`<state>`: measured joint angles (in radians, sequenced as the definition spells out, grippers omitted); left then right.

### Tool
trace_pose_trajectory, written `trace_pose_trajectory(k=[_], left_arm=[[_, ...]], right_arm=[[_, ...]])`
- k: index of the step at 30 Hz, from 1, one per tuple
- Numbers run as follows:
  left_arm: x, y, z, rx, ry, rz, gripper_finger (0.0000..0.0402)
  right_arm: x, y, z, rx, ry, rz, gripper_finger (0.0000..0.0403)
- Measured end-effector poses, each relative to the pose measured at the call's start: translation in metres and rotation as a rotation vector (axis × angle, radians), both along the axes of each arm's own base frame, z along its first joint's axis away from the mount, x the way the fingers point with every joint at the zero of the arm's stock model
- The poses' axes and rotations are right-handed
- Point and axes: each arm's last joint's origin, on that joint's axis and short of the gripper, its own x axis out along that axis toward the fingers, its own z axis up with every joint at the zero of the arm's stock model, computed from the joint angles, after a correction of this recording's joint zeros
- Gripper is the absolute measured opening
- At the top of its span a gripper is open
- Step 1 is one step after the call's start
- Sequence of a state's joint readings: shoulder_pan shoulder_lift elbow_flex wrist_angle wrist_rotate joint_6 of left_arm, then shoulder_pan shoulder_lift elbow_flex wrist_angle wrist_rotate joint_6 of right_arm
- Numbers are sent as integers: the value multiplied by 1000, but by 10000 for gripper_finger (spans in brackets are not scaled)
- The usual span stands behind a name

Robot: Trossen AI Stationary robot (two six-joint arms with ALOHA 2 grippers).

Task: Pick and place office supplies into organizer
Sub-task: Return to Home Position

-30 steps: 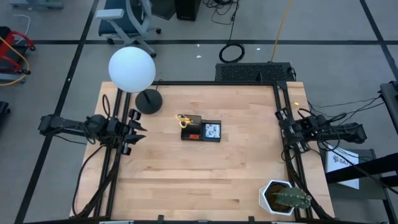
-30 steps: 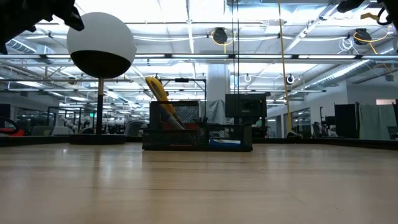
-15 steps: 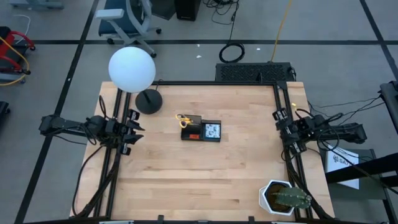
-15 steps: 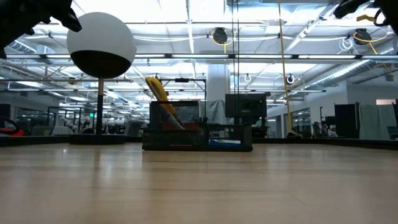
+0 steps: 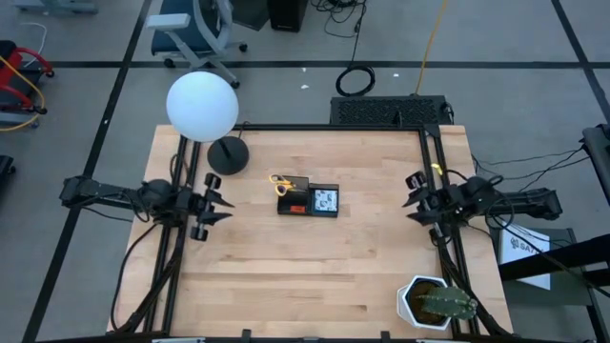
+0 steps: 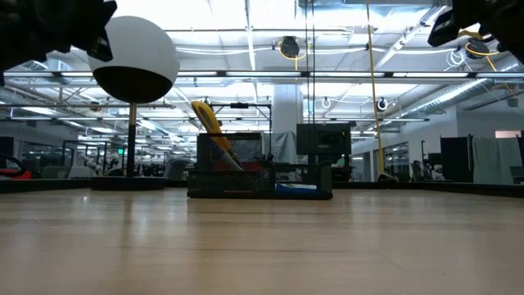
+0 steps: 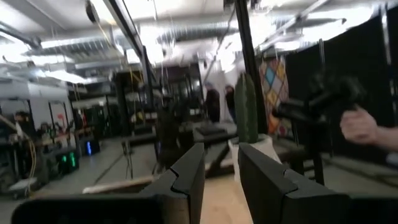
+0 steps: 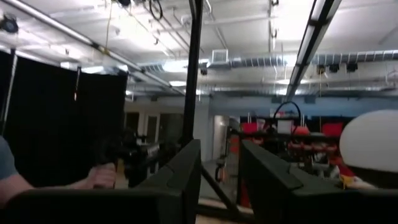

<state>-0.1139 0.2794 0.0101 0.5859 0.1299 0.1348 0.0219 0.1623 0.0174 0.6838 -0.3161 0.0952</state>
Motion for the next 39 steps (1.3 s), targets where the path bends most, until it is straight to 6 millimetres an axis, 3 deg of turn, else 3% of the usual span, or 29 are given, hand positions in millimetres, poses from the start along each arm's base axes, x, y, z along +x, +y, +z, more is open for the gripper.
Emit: trace_pose_trajectory(k=[11, 22, 39], left_arm=[[5, 1, -21, 36, 221, 47, 104], [4, 4, -48, 22, 507, 158, 104], [3, 4, -54, 4, 587, 157, 104]], right_arm=[[9, 0, -23, -106, 226, -49, 105], [13, -6, -58, -153, 583, -251, 105], [14, -7, -62, -178, 626, -279, 105]])
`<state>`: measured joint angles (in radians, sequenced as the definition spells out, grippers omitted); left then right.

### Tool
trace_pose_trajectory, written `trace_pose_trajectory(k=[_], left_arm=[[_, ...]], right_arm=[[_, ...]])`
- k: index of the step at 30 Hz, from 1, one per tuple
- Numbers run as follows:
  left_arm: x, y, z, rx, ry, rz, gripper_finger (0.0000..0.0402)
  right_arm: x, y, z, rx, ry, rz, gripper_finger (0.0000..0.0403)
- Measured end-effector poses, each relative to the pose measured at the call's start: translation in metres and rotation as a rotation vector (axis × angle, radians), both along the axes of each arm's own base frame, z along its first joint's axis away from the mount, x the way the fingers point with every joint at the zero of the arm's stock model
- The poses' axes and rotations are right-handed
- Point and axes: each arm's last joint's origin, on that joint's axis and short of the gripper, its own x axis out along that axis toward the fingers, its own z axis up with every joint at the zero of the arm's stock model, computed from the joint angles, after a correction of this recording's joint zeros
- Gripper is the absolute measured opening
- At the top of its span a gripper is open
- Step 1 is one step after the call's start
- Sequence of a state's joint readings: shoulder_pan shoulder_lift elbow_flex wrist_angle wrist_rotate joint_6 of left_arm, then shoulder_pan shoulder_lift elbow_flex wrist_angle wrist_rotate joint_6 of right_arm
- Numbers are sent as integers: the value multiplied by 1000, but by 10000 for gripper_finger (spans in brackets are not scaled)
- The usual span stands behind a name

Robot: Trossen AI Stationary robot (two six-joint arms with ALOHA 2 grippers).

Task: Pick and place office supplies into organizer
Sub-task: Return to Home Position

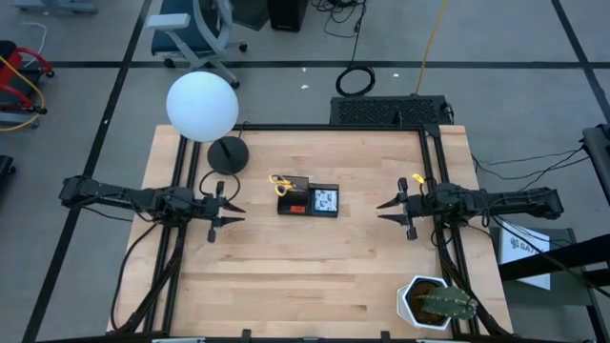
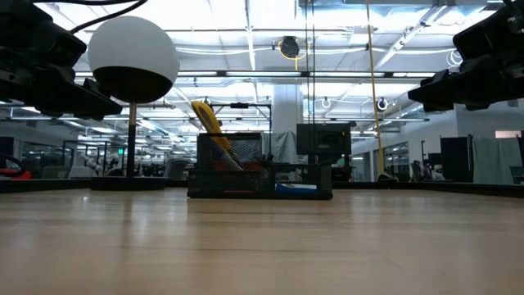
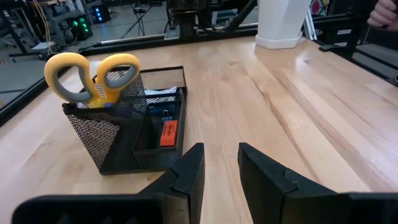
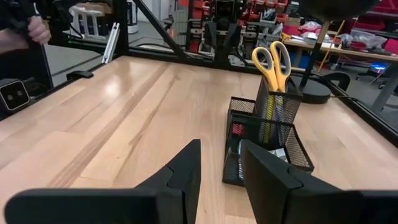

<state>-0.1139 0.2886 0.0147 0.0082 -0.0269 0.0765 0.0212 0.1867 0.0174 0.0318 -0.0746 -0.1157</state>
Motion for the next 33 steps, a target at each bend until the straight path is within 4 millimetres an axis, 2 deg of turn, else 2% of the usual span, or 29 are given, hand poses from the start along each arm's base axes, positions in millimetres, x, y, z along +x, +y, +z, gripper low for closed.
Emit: trace_pose_trajectory(k=[33], left_arm=[[1, 0, 1, -2, -22, 0, 104]], right_arm=[[0, 0, 0, -1, -4, 4, 105]])
